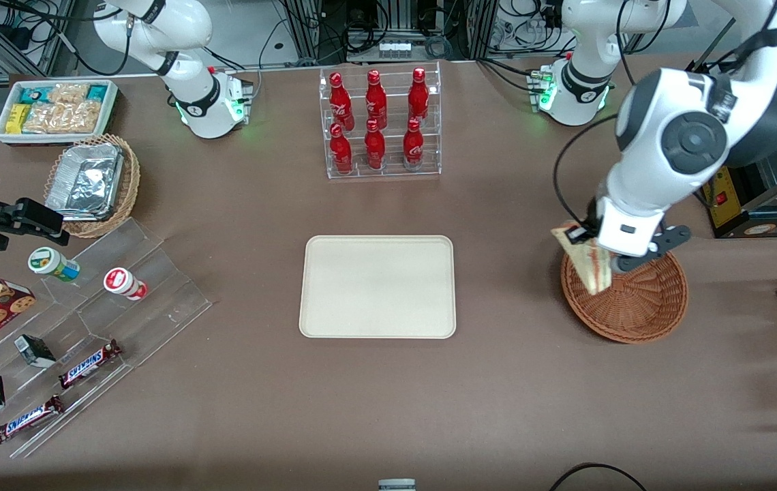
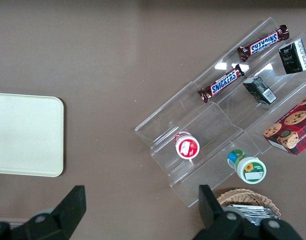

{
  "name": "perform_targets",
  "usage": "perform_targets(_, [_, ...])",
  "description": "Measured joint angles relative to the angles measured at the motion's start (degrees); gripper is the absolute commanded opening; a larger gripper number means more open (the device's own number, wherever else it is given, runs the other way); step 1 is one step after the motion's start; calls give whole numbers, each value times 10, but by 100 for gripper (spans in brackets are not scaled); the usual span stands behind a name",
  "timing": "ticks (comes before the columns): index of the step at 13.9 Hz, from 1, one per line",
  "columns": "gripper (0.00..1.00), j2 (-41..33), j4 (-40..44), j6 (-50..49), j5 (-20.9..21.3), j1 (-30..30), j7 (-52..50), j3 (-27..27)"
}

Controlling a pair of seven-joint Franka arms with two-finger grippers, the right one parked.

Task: Place sandwich from basket to tray
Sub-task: 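Lift the sandwich and carry it over the white tray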

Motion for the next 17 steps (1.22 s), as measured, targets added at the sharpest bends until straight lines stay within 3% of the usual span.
perform_targets(4, [17, 42, 53, 0, 0, -19, -49, -58])
perform_targets(9, [17, 106, 90, 0, 4, -107, -67, -67])
perform_targets(12, [17, 181, 144, 2, 55, -154, -119, -67])
perform_targets(17, [17, 266, 203, 37, 82, -198, -131, -67])
